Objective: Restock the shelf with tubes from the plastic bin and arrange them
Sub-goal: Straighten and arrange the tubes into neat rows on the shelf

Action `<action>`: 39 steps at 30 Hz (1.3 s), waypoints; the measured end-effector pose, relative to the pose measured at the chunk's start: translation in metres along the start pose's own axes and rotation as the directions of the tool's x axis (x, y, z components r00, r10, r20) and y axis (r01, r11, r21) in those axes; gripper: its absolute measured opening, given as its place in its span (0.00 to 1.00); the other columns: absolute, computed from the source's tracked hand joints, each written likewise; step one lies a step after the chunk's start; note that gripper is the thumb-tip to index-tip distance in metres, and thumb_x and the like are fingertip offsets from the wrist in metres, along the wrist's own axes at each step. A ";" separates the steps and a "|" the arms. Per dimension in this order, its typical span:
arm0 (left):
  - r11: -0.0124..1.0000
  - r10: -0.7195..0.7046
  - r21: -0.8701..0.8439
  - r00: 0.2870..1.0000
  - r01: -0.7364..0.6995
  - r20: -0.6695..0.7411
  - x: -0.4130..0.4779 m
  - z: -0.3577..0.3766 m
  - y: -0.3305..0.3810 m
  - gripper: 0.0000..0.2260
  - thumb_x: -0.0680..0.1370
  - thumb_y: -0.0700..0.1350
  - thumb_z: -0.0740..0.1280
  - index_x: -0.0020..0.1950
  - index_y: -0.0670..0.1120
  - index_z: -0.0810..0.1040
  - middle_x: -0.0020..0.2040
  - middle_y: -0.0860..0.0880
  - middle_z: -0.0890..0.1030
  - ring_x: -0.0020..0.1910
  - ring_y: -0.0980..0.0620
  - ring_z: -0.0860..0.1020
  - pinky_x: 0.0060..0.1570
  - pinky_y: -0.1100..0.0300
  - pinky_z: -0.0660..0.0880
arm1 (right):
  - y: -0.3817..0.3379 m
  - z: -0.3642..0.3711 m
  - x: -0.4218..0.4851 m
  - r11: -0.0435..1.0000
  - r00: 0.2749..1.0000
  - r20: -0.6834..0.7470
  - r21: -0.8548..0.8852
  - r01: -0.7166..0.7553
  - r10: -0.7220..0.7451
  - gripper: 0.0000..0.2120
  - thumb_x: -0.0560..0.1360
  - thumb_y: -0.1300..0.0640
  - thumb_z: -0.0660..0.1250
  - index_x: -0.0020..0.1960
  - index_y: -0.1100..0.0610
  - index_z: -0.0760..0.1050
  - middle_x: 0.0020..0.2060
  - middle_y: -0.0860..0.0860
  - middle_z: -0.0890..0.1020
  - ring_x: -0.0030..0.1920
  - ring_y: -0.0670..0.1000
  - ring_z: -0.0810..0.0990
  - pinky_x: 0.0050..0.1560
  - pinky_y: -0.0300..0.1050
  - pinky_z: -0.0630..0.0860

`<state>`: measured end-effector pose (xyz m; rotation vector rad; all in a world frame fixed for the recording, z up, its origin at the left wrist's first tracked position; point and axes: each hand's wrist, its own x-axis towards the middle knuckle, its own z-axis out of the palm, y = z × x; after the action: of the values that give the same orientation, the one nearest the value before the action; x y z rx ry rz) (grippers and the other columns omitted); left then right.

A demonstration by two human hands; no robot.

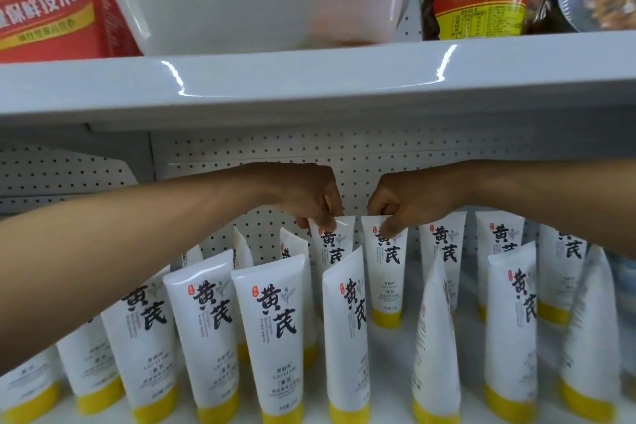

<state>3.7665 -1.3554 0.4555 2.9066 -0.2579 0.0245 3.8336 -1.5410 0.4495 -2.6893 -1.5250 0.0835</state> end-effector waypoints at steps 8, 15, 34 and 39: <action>0.998 0.037 0.057 0.997 -0.033 -0.071 -0.013 -0.008 0.007 0.13 0.76 0.51 0.70 0.60 0.53 0.81 0.52 0.59 0.83 0.51 0.62 0.80 0.54 0.68 0.74 | -0.005 -0.017 -0.014 0.999 0.993 -0.108 0.014 -0.041 0.043 0.12 0.75 0.50 0.68 0.58 0.49 0.78 0.52 0.41 0.80 0.53 0.42 0.78 0.59 0.41 0.74; 0.999 0.027 0.038 0.933 -0.014 -0.359 -0.055 -0.009 0.031 0.12 0.75 0.61 0.67 0.53 0.58 0.81 0.49 0.60 0.82 0.48 0.62 0.79 0.55 0.61 0.75 | -0.011 -0.021 -0.065 0.996 0.929 -0.364 0.074 -0.042 0.066 0.13 0.75 0.61 0.66 0.58 0.51 0.78 0.52 0.43 0.79 0.53 0.43 0.78 0.51 0.31 0.72; 0.981 0.167 0.075 0.591 -0.177 -0.789 -0.110 0.109 0.214 0.11 0.77 0.53 0.66 0.58 0.52 0.80 0.49 0.57 0.79 0.50 0.58 0.76 0.51 0.61 0.73 | 0.035 0.033 -0.269 0.999 0.615 -0.788 0.023 -0.036 0.041 0.13 0.75 0.58 0.68 0.59 0.52 0.77 0.53 0.44 0.78 0.56 0.44 0.74 0.59 0.38 0.68; 0.951 -0.039 -0.236 0.680 -0.199 -0.732 -0.095 0.176 0.246 0.14 0.77 0.46 0.69 0.62 0.50 0.75 0.53 0.55 0.77 0.50 0.58 0.77 0.52 0.58 0.78 | 0.058 0.081 -0.285 0.920 0.587 -0.741 0.390 -0.021 0.327 0.22 0.74 0.57 0.71 0.66 0.54 0.70 0.58 0.45 0.75 0.57 0.44 0.74 0.56 0.36 0.69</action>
<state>3.6294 -1.6142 0.3339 2.3313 -0.2141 1.0512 3.7310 -1.8141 0.3707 -2.0773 -0.8361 -0.6983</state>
